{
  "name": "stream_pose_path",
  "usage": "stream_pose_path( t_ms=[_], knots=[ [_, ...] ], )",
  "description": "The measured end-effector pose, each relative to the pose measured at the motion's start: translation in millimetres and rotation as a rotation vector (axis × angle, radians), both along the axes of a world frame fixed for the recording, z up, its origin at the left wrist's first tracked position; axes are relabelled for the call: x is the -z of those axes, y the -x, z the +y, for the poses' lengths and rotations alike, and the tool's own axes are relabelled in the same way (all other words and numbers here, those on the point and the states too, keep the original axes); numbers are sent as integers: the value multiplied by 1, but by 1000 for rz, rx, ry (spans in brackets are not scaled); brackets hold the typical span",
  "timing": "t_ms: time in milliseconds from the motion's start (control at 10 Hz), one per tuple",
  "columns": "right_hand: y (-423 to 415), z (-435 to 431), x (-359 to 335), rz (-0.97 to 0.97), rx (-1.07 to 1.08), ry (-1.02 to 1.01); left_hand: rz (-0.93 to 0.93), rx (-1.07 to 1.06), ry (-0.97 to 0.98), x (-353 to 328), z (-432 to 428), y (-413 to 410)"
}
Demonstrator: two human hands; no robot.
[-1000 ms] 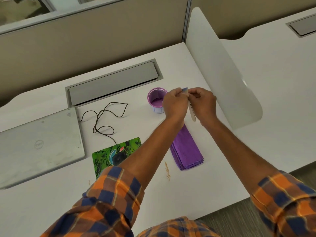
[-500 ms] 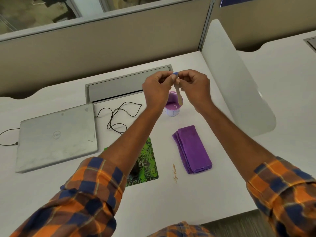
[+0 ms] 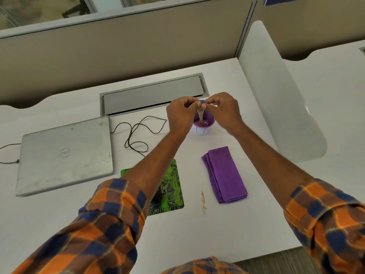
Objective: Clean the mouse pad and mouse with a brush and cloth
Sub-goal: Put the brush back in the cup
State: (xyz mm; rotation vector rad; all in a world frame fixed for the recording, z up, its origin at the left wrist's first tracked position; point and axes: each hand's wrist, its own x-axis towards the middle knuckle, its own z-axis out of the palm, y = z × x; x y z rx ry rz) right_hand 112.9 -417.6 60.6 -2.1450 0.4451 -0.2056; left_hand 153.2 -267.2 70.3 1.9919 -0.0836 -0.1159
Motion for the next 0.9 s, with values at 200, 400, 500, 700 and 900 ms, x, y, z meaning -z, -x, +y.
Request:
stream_pose_path(
  t_ms=[200,400,500,700,900],
  knots=[
    [-3,-2,17,70,-1,31,78,12,-37,17,-1,-4],
    [-5,-2,19,76,16,39,82,4,-67,24,-5,-8],
    [-6,0,18,68,22,66,77,-4,-82,25,-5,-10],
    [-7,6,12,96,22,68,54,-32,-101,22,5,-8],
    [-11,31,-4,44,17,107,-71,-70,-179,3,59,6]
  ],
)
